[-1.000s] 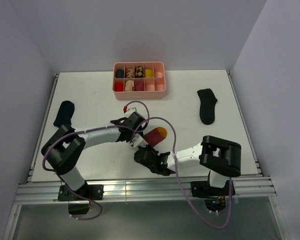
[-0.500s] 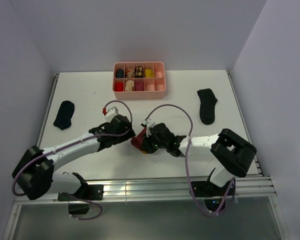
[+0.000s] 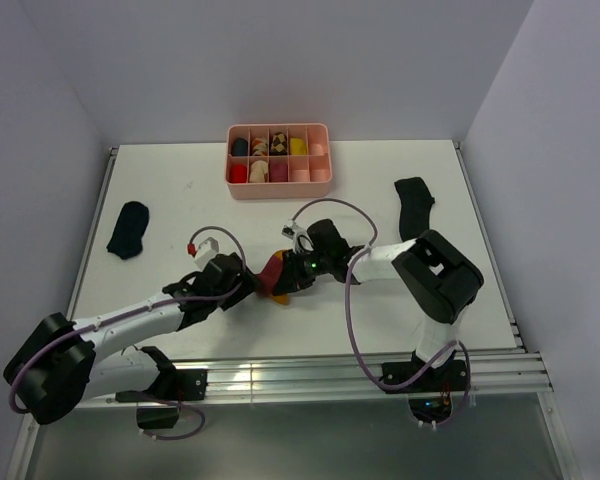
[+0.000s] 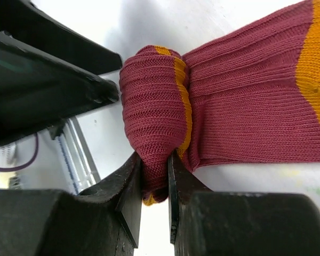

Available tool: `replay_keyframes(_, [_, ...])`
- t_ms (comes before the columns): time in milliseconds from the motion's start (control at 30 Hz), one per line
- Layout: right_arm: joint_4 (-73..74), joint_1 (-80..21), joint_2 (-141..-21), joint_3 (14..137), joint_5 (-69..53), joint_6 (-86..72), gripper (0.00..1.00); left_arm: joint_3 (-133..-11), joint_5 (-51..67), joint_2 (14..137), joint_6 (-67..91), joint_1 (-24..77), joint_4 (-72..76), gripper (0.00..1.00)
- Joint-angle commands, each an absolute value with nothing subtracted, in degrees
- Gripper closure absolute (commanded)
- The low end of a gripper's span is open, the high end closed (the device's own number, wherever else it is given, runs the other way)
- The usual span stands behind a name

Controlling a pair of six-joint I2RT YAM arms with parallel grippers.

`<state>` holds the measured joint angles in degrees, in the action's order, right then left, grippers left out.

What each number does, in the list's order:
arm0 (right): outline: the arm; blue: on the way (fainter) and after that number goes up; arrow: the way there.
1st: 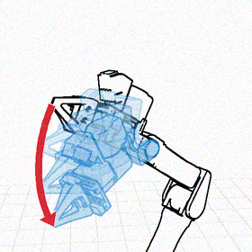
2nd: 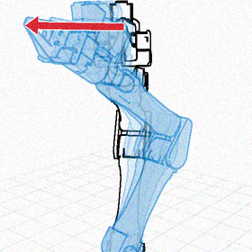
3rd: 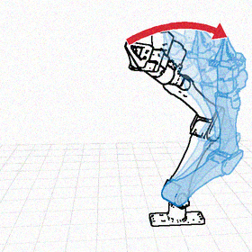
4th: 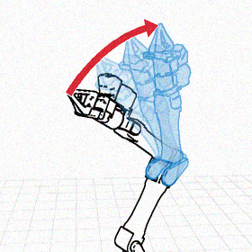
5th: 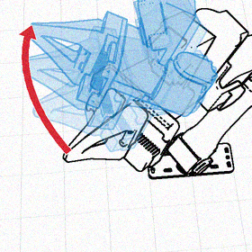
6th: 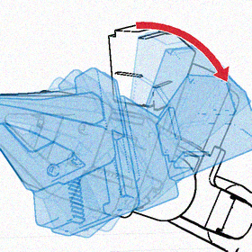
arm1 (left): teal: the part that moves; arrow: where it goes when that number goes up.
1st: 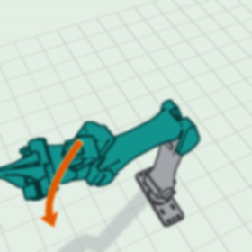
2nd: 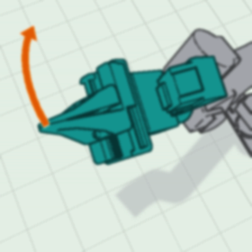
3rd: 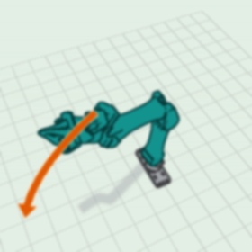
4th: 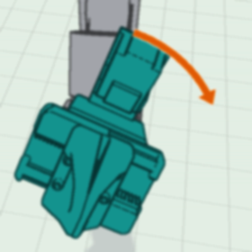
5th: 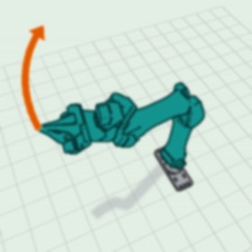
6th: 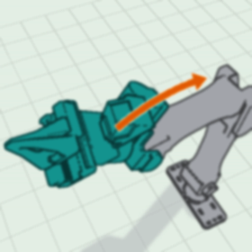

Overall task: Roll the socks
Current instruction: Roll the sock at the center of the board.

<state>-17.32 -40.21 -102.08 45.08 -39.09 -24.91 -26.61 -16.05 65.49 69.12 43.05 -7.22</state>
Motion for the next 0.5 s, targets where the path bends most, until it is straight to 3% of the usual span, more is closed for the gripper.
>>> replay_keyframes(0, [-12.0,-39.9,-104.9,47.5,-42.5,-25.1,1.0,-26.5,-15.5,67.4,72.2,43.0,-1.2,0.3])
replay_keyframes(167, [-10.4,-39.6,-106.7,49.3,-42.6,-25.0,1.0,-26.5,-17.0,69.7,72.7,43.1,2.0,0.33])
replay_keyframes(467, [-9.3,-38.6,-108.6,50.4,-43.7,-24.7,1.0,-25.8,-17.0,74.5,72.3,41.8,1.6,0.48])
